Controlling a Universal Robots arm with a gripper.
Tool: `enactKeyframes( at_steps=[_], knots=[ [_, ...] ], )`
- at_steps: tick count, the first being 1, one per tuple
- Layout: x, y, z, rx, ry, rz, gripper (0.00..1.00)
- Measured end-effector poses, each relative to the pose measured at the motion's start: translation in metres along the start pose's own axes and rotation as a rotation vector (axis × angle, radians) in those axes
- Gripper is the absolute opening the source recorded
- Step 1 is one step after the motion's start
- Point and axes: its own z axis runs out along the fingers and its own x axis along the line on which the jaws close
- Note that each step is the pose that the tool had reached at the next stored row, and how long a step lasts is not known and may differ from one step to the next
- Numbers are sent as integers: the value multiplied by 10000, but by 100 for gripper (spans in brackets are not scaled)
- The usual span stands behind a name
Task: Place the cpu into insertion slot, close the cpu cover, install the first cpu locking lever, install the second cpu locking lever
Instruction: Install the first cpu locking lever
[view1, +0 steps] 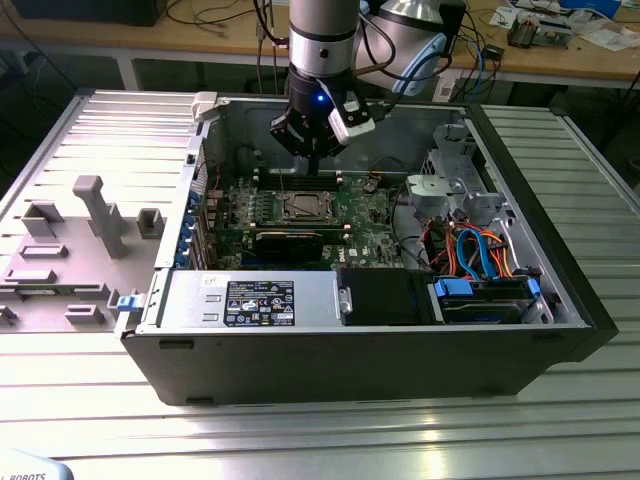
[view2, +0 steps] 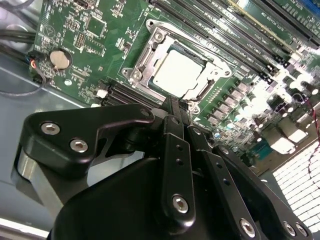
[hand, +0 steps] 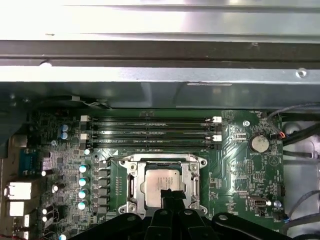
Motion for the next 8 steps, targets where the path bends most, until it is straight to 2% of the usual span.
enactKeyframes(
  at_steps=[8],
  knots=[
    [0,0,1,-2,2,-40,11]
  ],
)
